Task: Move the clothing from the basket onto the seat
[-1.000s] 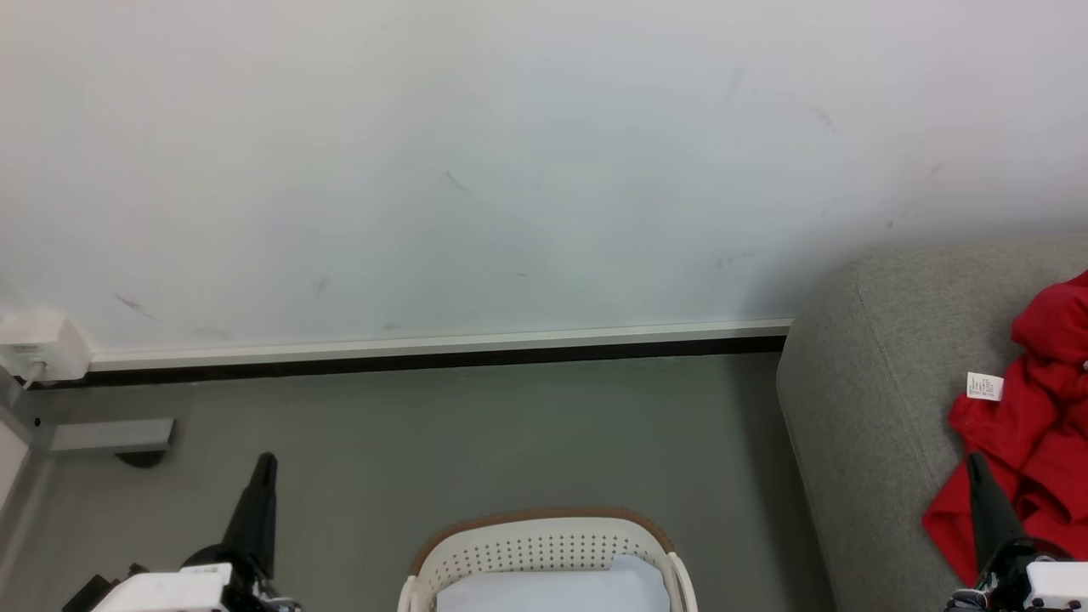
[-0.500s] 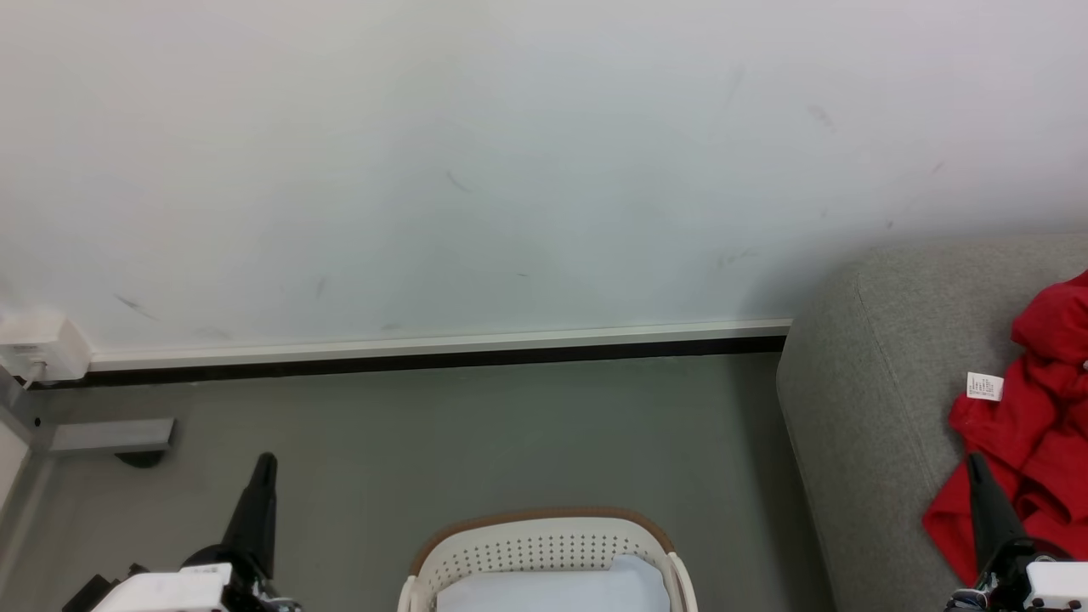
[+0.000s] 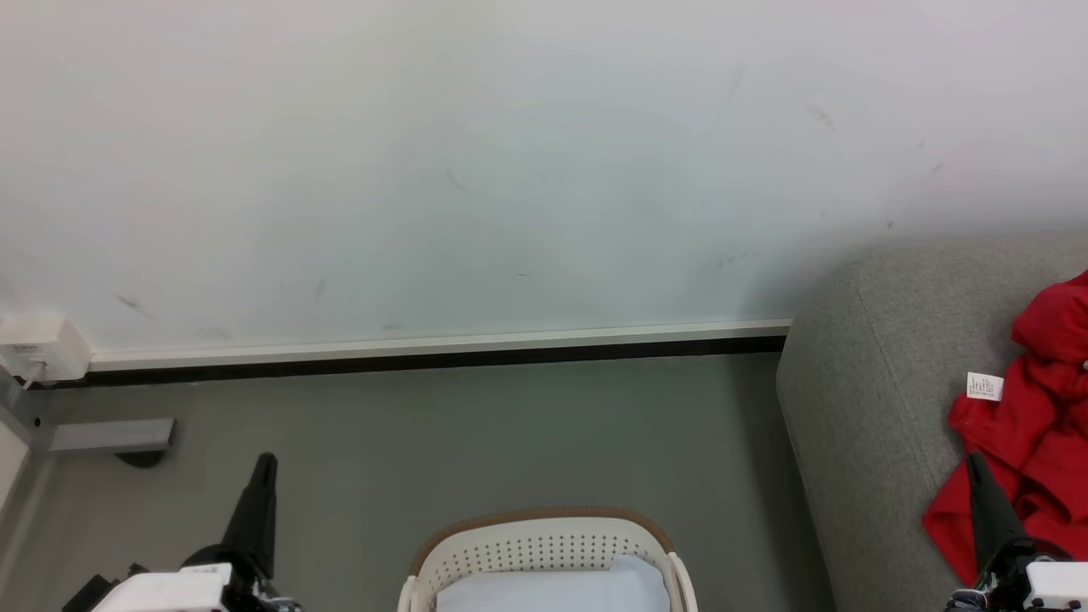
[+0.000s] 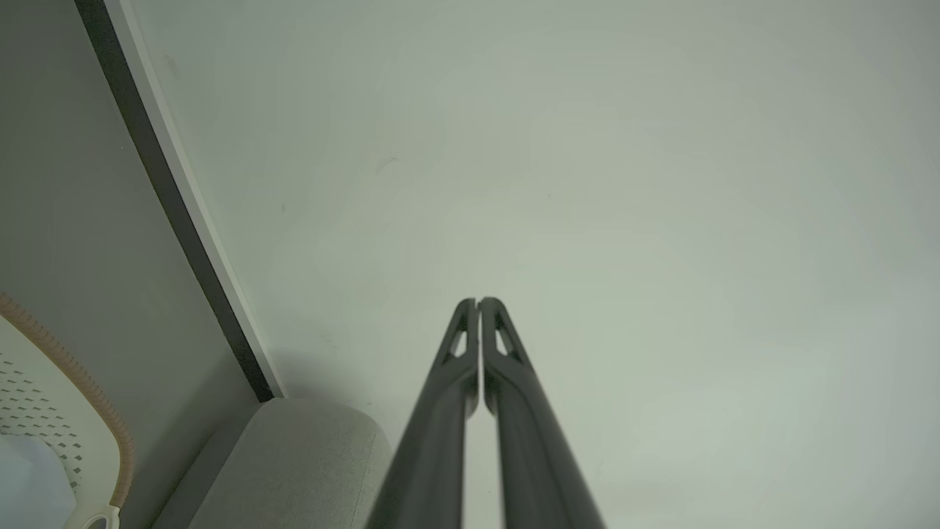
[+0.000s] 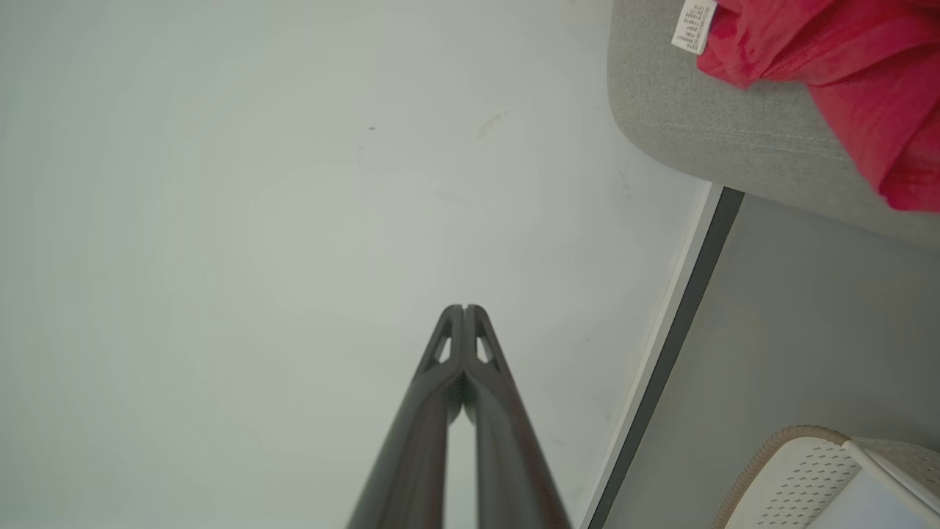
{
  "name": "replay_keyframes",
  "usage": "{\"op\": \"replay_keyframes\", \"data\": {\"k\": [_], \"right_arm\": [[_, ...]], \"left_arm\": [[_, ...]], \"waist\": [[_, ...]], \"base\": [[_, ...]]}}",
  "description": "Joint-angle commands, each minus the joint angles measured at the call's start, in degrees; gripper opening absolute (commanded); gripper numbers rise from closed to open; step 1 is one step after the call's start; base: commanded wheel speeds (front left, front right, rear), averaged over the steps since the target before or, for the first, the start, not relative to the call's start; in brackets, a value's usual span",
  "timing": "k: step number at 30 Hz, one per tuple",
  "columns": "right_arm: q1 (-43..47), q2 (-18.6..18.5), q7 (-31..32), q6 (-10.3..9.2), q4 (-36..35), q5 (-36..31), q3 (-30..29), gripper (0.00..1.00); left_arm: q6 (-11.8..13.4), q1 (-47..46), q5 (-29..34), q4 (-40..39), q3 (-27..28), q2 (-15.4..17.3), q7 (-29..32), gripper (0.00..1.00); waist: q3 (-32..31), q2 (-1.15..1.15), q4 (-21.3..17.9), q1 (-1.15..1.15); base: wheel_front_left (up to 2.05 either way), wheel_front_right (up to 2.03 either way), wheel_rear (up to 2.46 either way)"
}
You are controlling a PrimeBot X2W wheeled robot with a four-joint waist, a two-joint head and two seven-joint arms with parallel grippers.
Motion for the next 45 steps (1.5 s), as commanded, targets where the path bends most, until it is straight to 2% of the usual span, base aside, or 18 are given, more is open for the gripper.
{"op": "replay_keyframes", "data": {"k": [1,45], "right_arm": [[-0.65,0.03,0.02,-0.13,0.15,-0.40,-0.27,0.00],[-0.67,0.11,0.17,-0.12,0.15,-0.56,-0.39,0.00]], "left_arm": [[-0.30,-0.40,-0.78,-0.15,0.16,0.40,0.25,0.00],[-0.30,-0.40,-0.78,-0.15,0.16,0.41,0.24,0.00]], "waist": [[0.00,0.00,0.00,0.00],[0.00,0.00,0.00,0.00]], "base": [[0.00,0.00,0.00],[0.00,0.00,0.00]]}}
